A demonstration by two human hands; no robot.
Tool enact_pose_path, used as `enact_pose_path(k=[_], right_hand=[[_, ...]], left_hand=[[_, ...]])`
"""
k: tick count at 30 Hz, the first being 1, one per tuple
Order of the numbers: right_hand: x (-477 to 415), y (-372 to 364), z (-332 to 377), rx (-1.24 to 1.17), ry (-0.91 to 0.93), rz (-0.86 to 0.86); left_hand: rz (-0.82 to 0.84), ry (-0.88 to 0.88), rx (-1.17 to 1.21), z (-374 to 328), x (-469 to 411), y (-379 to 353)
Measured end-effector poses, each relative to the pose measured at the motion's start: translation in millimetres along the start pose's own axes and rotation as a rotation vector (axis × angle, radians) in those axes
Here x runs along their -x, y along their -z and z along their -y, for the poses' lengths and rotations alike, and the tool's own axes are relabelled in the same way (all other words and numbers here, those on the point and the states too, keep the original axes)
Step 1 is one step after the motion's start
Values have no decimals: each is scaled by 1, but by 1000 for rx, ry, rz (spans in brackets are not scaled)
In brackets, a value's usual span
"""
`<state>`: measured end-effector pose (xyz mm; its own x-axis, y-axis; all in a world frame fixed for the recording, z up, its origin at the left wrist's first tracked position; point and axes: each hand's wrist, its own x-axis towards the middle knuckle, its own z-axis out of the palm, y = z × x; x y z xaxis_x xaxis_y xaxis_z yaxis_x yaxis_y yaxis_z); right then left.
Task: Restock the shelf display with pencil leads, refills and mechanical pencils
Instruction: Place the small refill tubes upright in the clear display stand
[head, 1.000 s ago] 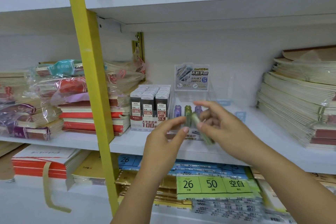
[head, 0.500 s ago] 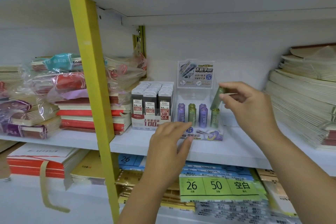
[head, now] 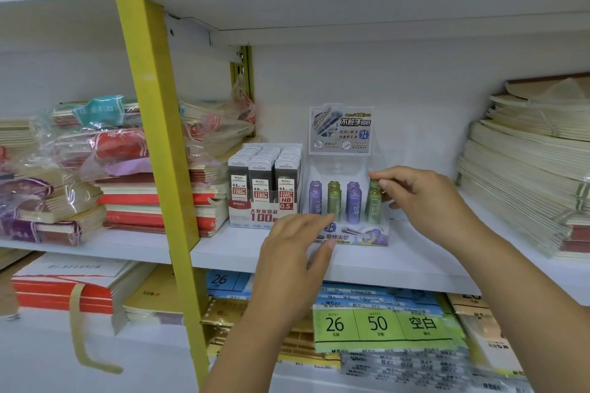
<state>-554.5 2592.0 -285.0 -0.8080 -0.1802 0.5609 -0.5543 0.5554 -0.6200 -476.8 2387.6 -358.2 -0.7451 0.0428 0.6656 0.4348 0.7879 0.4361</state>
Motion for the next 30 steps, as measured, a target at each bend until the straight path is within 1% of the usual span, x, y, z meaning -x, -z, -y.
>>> enact_pose_path(k=[3,6,7,9,11,12,14,16,18,20,22,24,26,28,30], right_hand=[[1,-4,-1,50,-42,79],[8,-5,2,9,-67,122],[12,-4,3,14,-58,111],[20,-1,8,68,3,39],[34,6,15,81,87,-71],[44,9,17,44,118,-120],[73,10,17,-98,134,-145],[110,-1,8,-211,73,-61],[150,-25,-13,-197,-39,92],[191,-55,-42,-185,-205,256],[234,-87,-76,-197,-389,404],[273,-117,-109,-146,-501,566],[305,-145,-135,-109,-603,711],[329,-171,-154,-113,-705,806],[347,-194,-167,-119,-791,871]], left_hand=[[8,12,-6,0,-2,0],[30,30,10,-4,0,0],[20,43,24,-6,4,1],[-56,43,4,-13,14,4],[-144,-9,-59,-18,28,6],[-164,-37,-79,-21,38,5],[-124,-50,-100,-22,62,2],[-5,-13,-88,-14,92,-4],[191,130,-24,1,128,-14],[346,325,18,18,164,-27],[425,522,37,34,203,-44],[528,688,66,50,242,-63],[668,843,108,63,276,-81],[776,972,158,74,304,-94],[842,1056,238,84,326,-104]])
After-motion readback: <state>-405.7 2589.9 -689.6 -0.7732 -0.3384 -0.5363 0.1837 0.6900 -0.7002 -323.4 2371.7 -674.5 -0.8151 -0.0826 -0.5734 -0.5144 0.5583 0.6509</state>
